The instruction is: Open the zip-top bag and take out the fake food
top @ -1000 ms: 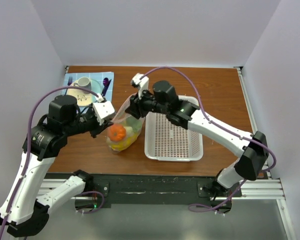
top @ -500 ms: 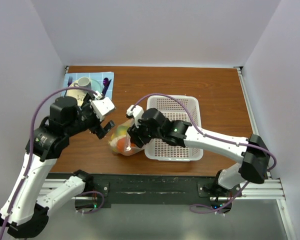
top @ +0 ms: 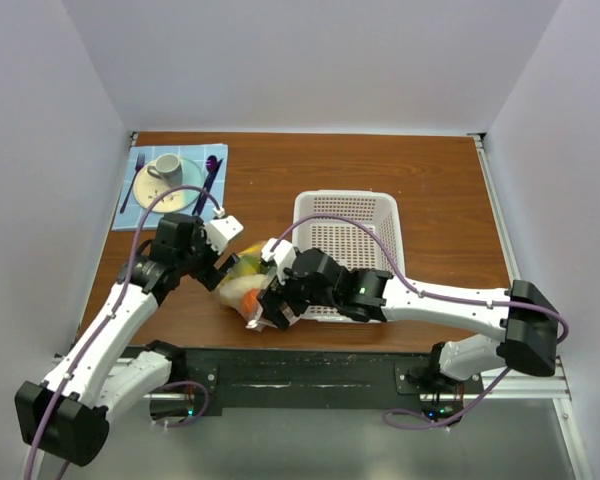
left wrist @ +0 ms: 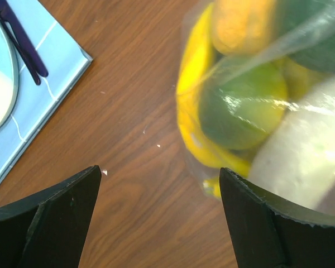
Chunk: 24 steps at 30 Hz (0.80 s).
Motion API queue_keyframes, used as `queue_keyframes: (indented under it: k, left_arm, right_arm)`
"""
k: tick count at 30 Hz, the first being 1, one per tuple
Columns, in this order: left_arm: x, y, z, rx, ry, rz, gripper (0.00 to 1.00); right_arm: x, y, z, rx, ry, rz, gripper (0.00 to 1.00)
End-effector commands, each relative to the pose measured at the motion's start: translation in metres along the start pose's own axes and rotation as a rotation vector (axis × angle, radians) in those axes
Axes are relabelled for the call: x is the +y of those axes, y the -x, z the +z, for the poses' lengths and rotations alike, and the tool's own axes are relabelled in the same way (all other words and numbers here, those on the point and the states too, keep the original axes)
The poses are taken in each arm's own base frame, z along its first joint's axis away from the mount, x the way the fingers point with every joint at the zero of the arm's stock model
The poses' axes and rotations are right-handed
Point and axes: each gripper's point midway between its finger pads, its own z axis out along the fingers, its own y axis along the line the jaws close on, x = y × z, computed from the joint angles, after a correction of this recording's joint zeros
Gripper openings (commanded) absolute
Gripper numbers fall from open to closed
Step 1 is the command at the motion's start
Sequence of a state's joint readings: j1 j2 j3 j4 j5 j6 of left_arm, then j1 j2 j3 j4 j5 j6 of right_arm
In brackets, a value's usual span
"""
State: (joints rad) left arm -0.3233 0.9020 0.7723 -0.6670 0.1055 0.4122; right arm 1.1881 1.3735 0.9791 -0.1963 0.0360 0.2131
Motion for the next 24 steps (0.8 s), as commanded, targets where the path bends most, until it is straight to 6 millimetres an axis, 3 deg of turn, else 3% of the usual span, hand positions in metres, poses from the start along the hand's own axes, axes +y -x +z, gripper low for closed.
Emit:
queue_keyframes:
  k: [1,8,12,15,18,19,24]
  left_arm:
    - [0.02,0.019,0.02,-0.068,0.036,0.004,0.93]
    - [0.014,-0.001,0.064,0.038,-0.085,-0.013,0.99]
    - [0.008,-0.012,0.076,0.072,-0.182,-0.052,0.93]
    - [0.005,-0.011,0.075,0.057,-0.232,-0.055,0.75]
    - [0.005,-0.014,0.07,0.055,-0.266,-0.043,0.26]
    - [0.006,-0.014,0.067,0.059,-0.27,-0.048,0.0]
    - [0.034,-0.017,0.04,0.031,-0.234,-0.064,0.0]
  right_arm:
    - [0.01,0.019,0.012,-0.074,0.014,0.014,0.99]
    - [0.031,0.012,0.042,-0.001,0.028,-0.037,0.99]
    - [0.044,0.009,0.051,0.027,0.033,-0.068,0.99]
    - [0.046,0.004,0.055,0.037,0.031,-0.072,0.99]
    - [0.044,0.001,0.058,0.033,0.023,-0.075,0.98]
    - [0.044,0.002,0.059,0.024,0.023,-0.075,0.97]
    - [0.033,-0.005,0.065,0.009,-0.022,-0.091,0.81]
